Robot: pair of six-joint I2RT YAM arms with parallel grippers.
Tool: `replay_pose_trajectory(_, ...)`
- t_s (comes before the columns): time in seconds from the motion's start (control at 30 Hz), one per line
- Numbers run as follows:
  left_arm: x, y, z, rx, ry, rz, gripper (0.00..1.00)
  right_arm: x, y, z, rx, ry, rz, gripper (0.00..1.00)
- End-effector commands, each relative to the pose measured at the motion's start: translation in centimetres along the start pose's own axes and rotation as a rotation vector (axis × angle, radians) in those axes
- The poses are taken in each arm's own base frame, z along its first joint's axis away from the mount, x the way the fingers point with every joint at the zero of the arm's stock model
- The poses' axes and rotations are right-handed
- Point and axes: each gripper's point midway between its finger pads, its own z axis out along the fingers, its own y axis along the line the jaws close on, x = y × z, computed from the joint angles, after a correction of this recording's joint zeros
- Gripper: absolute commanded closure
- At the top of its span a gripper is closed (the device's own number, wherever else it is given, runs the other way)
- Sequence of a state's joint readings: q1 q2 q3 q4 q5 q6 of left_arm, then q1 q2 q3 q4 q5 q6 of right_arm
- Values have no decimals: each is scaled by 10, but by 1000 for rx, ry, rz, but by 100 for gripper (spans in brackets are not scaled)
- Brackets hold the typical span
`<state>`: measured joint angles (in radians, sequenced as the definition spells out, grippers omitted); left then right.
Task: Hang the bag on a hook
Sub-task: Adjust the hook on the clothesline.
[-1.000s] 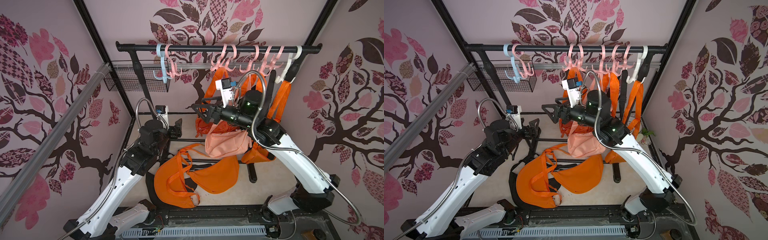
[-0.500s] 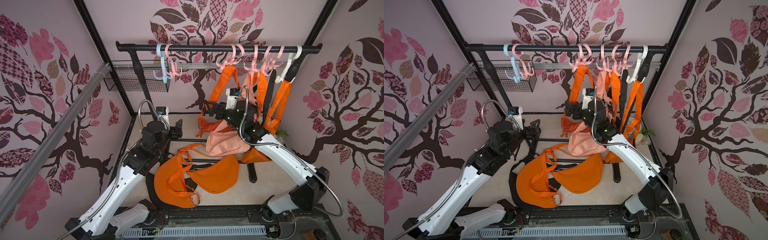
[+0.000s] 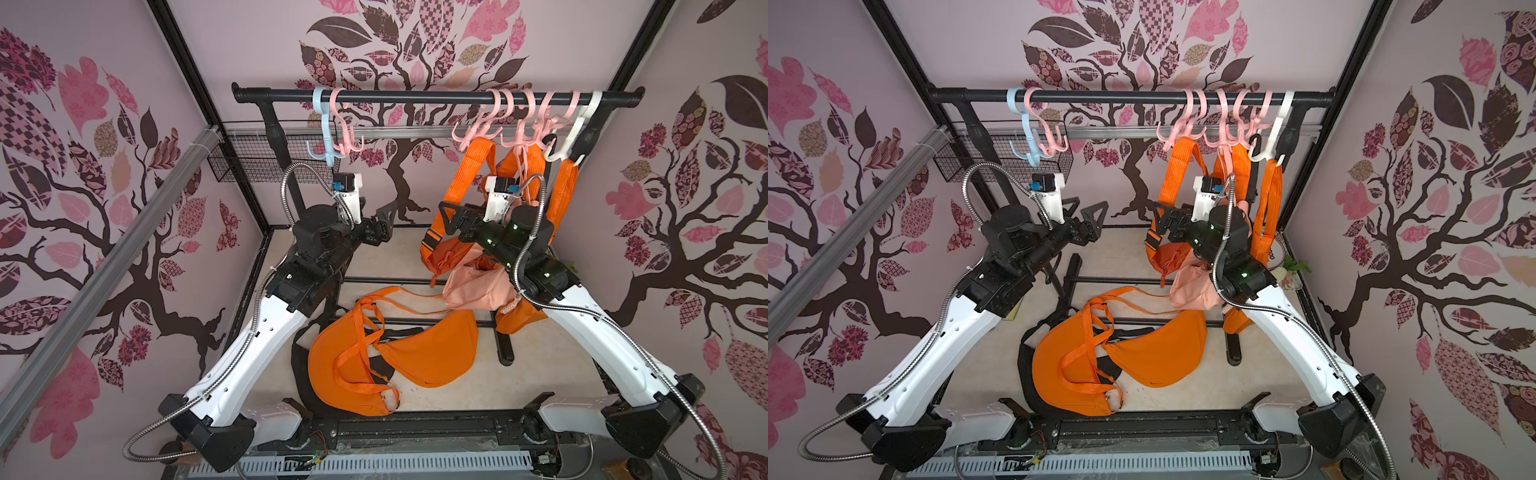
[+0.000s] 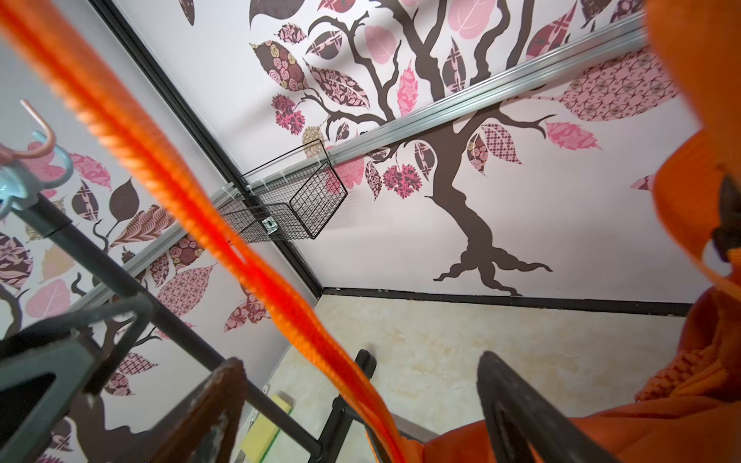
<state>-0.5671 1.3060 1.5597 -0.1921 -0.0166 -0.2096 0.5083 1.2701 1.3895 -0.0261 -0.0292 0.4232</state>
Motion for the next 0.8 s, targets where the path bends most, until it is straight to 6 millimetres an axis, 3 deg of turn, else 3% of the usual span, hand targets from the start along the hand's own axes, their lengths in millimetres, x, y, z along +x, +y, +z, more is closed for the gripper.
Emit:
replay_pose_trajectory(0.0,-64,-45,2,221,-172,10,18,-18,16,-23,-56,-32,4,8)
replay_pose_trajectory(0.1,-77,-68,17,335,-193,9,20,-13,17,-24,-60,-8,-4,8)
replay_pose_trajectory(0.27,-101,-77,38,341,-261,24,22,-11,24,-35,-98,7,7,8)
replay_pose_trajectory(0.5,-103,-92,64,325,-285,44,20,-10,53,-66,-232,34,7,8)
replay_pose_trajectory(0.77,-107,-90,86,280,-314,74,21,1,71,-88,-331,79,5,8)
